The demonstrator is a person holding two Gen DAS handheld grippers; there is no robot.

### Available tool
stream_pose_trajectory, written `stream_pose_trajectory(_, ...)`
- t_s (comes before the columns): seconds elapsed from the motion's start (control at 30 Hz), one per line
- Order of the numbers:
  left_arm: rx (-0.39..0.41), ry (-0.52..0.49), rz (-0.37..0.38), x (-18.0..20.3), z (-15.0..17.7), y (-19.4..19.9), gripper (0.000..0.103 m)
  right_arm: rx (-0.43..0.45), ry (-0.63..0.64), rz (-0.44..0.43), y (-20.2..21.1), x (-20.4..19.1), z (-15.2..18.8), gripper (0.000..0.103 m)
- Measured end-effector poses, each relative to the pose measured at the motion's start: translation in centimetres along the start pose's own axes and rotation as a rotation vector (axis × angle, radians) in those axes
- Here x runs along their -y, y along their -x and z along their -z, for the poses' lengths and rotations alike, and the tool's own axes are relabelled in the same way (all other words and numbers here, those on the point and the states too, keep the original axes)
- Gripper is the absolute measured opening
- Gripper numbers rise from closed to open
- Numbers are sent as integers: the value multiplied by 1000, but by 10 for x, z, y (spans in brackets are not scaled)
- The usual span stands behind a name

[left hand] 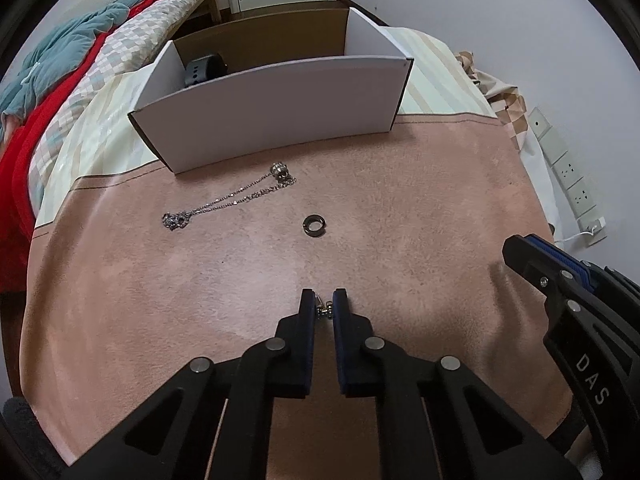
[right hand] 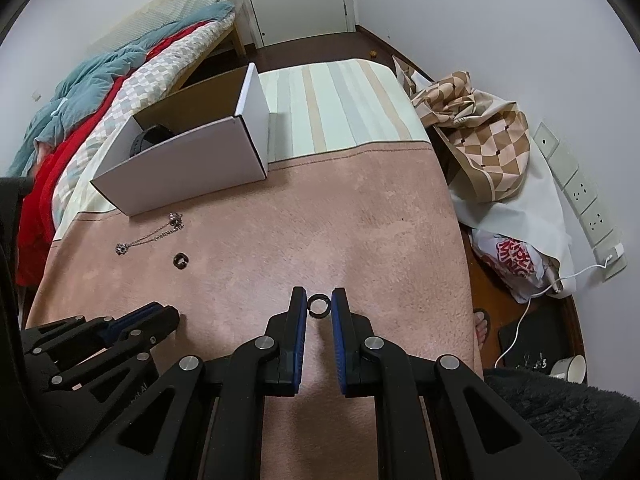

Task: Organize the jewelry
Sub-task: 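Carry the ring and earring into the white box and open both tools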

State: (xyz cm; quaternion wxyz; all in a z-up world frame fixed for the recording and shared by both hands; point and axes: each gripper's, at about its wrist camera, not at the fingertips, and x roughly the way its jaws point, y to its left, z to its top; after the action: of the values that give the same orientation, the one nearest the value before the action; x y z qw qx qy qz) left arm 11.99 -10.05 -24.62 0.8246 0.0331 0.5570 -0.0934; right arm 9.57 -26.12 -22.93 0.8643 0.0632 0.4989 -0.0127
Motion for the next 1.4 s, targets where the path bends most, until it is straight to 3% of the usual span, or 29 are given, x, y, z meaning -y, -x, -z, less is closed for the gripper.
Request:
stream_pose_trajectory(0.17, 30, 23, 30, -10, -9, 23, 6, 20, -1, -22, 10, -5, -8, 13)
stream_pose_trajectory(0.27, 74, 54, 60, -21, -33, 47, 6, 38, -7, -57, 21, -10, -22, 13)
stream_pose_trajectory(0.43, 110, 93, 123, -46, -93, 68, 6, 81, -2, -157, 32, -27, -77, 13)
stream_pose_trajectory(0.57, 115, 78, 88, -67, -145, 62, 6, 95, 33, -239, 26, -48, -136, 13)
stream_pose_trajectory(0.63, 87, 61, 70, -73, -169, 50, 6, 76, 67, -251, 13, -61, -159, 13)
stream_pose_trajectory(0.8, 15, 30, 60, -79, -197, 22, 6, -70, 126, -265, -39, -78, -203, 13)
stream_pose_trajectory(1.1, -45, 89, 28, -87, -223, 8, 12, -173, 132, -240, -79, -71, -225, 16)
stream_pose_trajectory(1.13, -40, 88, 19, -87, -223, 10, 15, -175, 128, -237, -79, -69, -226, 19)
stream_pose_trajectory(1.17, -24, 87, 10, -87, -223, 14, 26, -171, 125, -237, -78, -68, -227, 28)
stream_pose_trajectory(1.2, -12, 89, -4, -88, -223, 17, 49, -161, 124, -232, -74, -67, -227, 36)
stream_pose_trajectory(1.27, 21, 99, -18, -91, -222, 26, 76, -144, 123, -231, -68, -65, -228, 36)
stream_pose_trajectory(1.4, 65, 104, -54, -97, -214, 41, 76, -107, 115, -200, -53, -61, -224, 38)
